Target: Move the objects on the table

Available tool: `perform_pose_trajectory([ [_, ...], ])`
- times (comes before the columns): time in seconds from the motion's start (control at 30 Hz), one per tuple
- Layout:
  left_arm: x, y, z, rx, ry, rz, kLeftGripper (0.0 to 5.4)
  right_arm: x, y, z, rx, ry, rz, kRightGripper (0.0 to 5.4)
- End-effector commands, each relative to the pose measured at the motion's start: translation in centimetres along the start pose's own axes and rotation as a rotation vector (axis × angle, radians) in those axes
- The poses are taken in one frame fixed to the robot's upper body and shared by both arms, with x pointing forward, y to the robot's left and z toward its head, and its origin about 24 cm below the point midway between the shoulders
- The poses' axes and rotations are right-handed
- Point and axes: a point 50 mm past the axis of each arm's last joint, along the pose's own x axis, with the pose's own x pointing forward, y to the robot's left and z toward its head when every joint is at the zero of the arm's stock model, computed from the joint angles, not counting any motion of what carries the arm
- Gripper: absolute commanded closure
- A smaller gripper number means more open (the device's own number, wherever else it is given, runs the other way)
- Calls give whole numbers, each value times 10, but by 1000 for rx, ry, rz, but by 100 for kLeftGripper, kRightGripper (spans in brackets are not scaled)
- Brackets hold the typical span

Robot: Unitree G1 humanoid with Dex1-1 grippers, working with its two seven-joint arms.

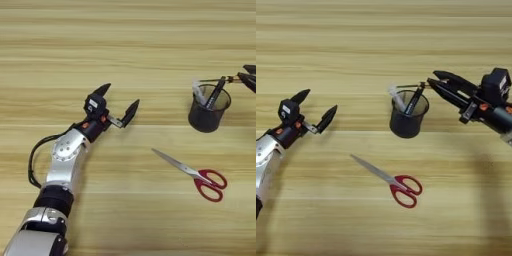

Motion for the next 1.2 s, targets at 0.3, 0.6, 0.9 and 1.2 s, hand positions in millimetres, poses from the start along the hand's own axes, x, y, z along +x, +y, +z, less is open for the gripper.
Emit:
perform_pose_trajectory([
  [0.3, 1, -1, 1, 20, -2, -8, 0, 9, 46, -12, 224, -48, 177, 460],
  [0.6, 1, 0, 2, 21, -4, -5, 0, 14, 77, -52, 320, 83, 261, 460],
  [0.9, 1, 0, 2, 20, -6, -4, 0, 23, 99, -86, 392, 201, 363, 460],
  [1.2, 1, 0, 2, 21, -6, -4, 0, 25, 110, -106, 421, 252, 387, 460],
])
